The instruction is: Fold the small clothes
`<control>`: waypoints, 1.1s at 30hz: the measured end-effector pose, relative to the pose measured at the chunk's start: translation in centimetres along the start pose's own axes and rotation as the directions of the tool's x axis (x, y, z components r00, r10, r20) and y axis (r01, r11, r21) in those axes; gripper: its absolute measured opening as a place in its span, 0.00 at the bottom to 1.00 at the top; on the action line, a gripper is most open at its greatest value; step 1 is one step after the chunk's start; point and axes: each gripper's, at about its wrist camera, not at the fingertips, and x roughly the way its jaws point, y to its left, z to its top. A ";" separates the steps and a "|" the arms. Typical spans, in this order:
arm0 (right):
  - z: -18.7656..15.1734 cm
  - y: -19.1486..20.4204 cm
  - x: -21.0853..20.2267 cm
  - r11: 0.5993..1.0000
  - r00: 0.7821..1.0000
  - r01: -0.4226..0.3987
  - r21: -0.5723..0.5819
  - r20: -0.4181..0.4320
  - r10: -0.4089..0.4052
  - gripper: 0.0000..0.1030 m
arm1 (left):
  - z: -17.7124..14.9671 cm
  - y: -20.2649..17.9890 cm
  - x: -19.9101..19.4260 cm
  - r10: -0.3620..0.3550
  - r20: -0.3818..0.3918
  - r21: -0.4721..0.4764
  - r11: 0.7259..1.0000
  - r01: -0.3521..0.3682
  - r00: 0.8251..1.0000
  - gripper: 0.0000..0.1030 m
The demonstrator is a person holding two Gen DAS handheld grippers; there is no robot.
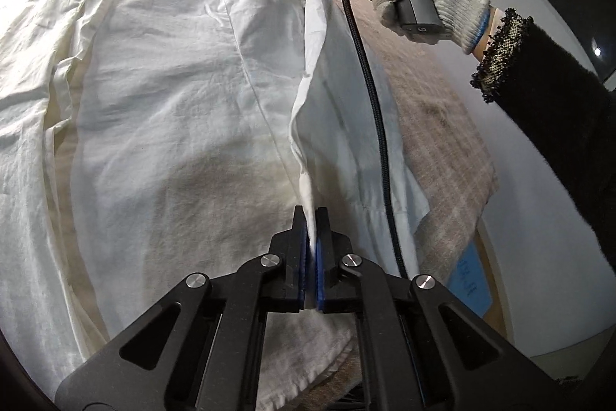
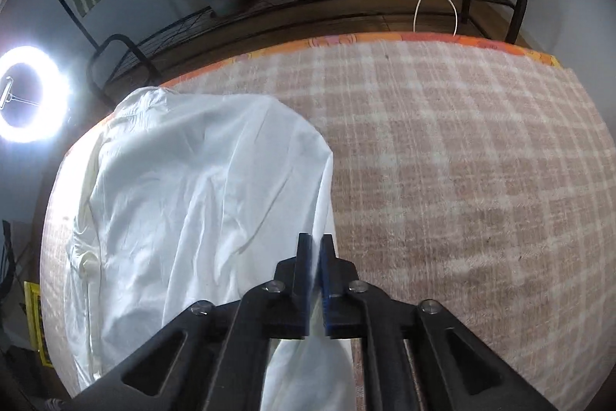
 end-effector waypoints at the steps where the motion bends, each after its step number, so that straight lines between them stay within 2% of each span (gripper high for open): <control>1: 0.1 0.2 -0.6 1.000 1.000 -0.005 -0.005 0.016 0.006 0.00 | 0.0 -0.1 -0.2 -0.009 0.004 -0.001 1.000 0.009 1.000 0.00; 4: 0.5 1.1 -2.9 0.999 0.998 -0.020 -0.030 0.066 0.022 0.00 | -0.1 -0.9 -1.0 -0.037 0.025 0.005 0.999 0.037 0.999 0.00; 9: 1.6 6.1 -4.9 0.984 0.993 0.024 -0.176 0.119 -0.002 0.00 | -0.6 -1.3 -1.8 -0.088 0.029 -0.037 0.995 0.089 0.996 0.00; 12: 2.0 9.1 -3.0 0.969 0.995 0.046 -0.244 0.096 -0.023 0.00 | -1.1 -1.1 -1.5 -0.113 0.015 -0.089 0.990 0.113 0.994 0.00; 18: 1.9 13.4 2.4 0.941 0.999 0.040 -0.336 0.029 -0.033 0.00 | -2.2 -0.5 -0.6 -0.094 -0.011 -0.151 0.984 0.092 0.995 0.00; 21: 1.4 13.9 4.5 0.937 0.999 0.044 -0.348 0.000 -0.047 0.01 | -2.4 -0.7 -0.3 -0.070 -0.021 -0.144 0.987 0.066 0.997 0.00; 24: 0.9 13.2 5.5 0.946 0.999 0.010 -0.324 -0.030 -0.021 0.10 | -2.4 -0.9 0.1 -0.050 -0.033 -0.128 0.991 0.045 0.998 0.00; 26: 1.0 12.7 4.6 0.954 0.999 -0.038 -0.297 -0.028 0.031 0.27 | -2.4 -1.2 -0.2 -0.044 -0.036 -0.121 0.992 0.040 0.998 0.00; 28: 1.0 12.0 3.0 0.962 0.999 -0.054 -0.268 -0.010 0.053 0.28 | -2.5 -1.5 -0.6 -0.031 -0.036 -0.108 0.994 0.027 0.999 0.00; 33: -0.2 8.9 -4.8 0.971 0.986 -0.113 -0.211 0.095 0.135 0.32 | -3.1 -1.6 -2.2 0.003 -0.005 -0.080 0.997 -0.003 1.000 0.00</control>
